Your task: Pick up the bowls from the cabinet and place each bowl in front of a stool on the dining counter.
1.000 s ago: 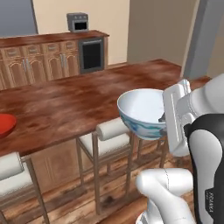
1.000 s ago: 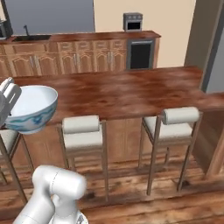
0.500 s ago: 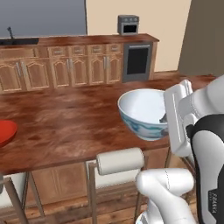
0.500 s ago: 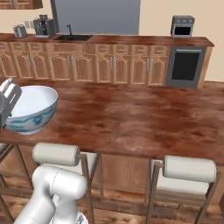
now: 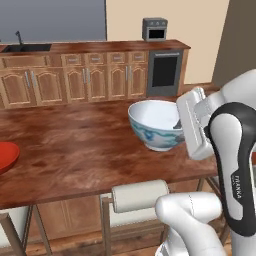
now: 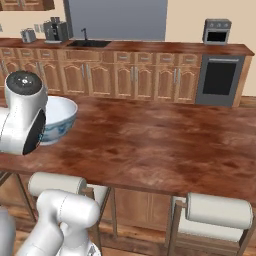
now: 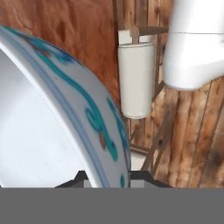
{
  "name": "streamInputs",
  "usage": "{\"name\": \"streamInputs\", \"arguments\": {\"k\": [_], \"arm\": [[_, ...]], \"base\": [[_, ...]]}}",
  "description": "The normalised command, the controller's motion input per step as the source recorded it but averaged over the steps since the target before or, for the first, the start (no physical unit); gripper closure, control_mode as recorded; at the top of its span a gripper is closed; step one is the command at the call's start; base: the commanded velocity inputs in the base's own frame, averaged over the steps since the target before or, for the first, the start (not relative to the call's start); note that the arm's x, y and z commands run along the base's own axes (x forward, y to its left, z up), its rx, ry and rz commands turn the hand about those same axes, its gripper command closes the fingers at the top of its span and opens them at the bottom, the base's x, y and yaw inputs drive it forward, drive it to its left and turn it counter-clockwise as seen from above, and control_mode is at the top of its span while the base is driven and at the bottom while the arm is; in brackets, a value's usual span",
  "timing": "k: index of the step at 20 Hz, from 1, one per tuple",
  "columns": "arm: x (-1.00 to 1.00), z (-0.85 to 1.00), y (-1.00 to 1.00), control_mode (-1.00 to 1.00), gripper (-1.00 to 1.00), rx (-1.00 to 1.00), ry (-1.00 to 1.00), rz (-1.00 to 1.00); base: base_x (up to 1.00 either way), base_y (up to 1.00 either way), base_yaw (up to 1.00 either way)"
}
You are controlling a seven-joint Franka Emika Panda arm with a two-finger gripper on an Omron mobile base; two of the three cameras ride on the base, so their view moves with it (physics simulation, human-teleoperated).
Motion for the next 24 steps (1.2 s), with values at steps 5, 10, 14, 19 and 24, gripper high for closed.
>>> {"name": "streamInputs", "arguments": {"k": [5, 10, 14, 19, 24], "arm": [[1.00, -0.57, -0.12, -1.00, 1.00, 0.12, 0.05, 0.19], [1.00, -0.60, -0.04, -1.00, 1.00, 0.07, 0.11, 0.13], [0.98, -0.71, -0.10, -1.00, 1.00, 0.00, 0.01, 0.00], [0.85, -0.70, -0.02, -1.00, 1.00, -0.01, 0.00, 0.00], [0.64, -0.85, 0.08, -1.00, 1.00, -0.08, 0.00, 0.00]], "base": [[0.00, 0.00, 0.00], [0.00, 0.00, 0.00], [0.00, 0.00, 0.00], [0.00, 0.00, 0.00], [0.00, 0.00, 0.00]]}}
